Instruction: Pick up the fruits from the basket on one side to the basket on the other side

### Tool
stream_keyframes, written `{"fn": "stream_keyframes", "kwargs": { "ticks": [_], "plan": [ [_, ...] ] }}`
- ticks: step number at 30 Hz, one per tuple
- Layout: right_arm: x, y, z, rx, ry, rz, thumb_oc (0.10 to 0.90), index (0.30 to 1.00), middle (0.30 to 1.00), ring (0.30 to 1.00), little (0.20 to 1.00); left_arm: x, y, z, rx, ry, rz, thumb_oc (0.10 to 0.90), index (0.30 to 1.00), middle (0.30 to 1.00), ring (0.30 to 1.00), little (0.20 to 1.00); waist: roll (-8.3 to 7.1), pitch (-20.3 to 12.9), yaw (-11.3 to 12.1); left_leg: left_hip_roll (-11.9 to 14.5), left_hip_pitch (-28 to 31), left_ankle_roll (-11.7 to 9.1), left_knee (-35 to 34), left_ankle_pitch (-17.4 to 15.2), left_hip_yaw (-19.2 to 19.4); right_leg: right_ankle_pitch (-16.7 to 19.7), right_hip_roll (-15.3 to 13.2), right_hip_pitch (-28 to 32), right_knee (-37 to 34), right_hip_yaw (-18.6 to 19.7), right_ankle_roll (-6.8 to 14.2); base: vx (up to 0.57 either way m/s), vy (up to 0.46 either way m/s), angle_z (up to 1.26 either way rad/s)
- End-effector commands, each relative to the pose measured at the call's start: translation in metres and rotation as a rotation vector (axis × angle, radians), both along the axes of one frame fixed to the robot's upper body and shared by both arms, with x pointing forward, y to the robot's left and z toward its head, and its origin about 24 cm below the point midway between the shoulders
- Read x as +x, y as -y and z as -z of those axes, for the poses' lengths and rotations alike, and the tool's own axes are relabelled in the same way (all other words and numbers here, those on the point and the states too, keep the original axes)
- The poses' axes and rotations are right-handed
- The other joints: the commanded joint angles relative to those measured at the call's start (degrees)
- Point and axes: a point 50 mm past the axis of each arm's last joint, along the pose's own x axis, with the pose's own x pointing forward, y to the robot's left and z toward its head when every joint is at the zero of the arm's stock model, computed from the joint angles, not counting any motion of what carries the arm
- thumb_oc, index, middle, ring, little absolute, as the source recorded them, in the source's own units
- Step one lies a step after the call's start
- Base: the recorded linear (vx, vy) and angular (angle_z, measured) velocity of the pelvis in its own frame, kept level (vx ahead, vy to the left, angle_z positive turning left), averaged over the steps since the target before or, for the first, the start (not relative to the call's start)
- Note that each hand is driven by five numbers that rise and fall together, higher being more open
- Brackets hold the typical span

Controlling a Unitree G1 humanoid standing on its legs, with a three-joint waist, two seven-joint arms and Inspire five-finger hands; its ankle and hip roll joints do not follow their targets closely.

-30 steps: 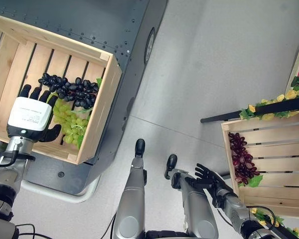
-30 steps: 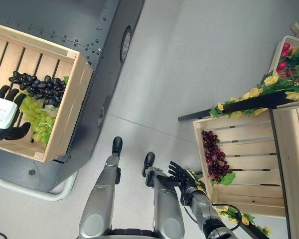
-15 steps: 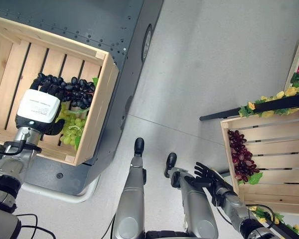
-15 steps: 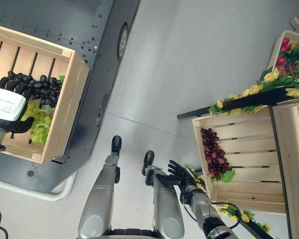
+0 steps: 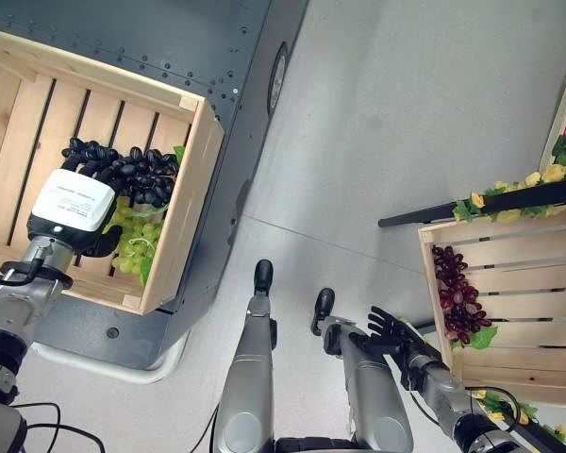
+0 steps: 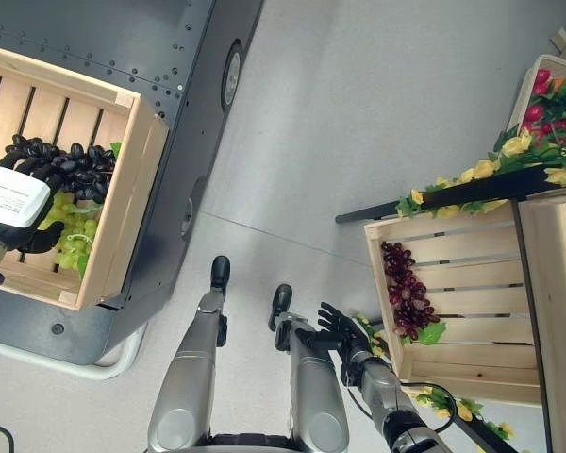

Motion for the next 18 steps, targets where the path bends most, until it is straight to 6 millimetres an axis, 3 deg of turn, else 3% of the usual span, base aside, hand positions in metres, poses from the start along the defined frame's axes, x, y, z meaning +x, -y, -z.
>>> {"fn": "stream_keyframes", "kwargs": {
  "ticks": [1, 10, 18],
  "plan": [
    [-0.039, 0.032, 0.014, -0.102, -0.108, 0.022, 0.800, 0.900, 0.900, 0.900, 0.900, -0.010, -0.016, -0.032, 0.015, 0.128, -0.040, 0.800, 0.900, 0.900, 0.900, 0.900, 2.43, -0.58, -0.59, -5.80, 0.41, 3.86, 4.17, -6.74, 4.37, 8.51, 1.44, 2.38, -8.83, -1.29, 1.73, 0.00, 0.000, 0.00],
    [-0.043, 0.037, 0.017, -0.102, -0.128, 0.046, 0.800, 0.900, 0.900, 0.900, 0.900, -0.027, -0.029, -0.028, 0.028, 0.189, -0.061, 0.800, 0.900, 0.900, 0.900, 0.900, 3.64, -0.58, 0.28, -6.22, 1.66, 4.08, 3.80, -6.97, 4.20, 8.09, 0.73, 3.35, -8.73, -2.11, 1.79, 0.00, 0.000, 0.01],
    [-0.043, 0.037, 0.017, -0.104, -0.136, 0.038, 0.800, 0.900, 0.900, 0.900, 0.900, -0.031, -0.028, -0.015, 0.036, 0.181, -0.028, 0.800, 0.900, 0.900, 0.900, 0.900, 3.60, -0.58, 0.31, -6.07, 1.36, 4.04, 4.34, -7.08, 4.35, 7.89, 0.55, 3.17, -8.20, -2.25, 1.63, 0.00, 0.000, 0.00]
  ]
}}
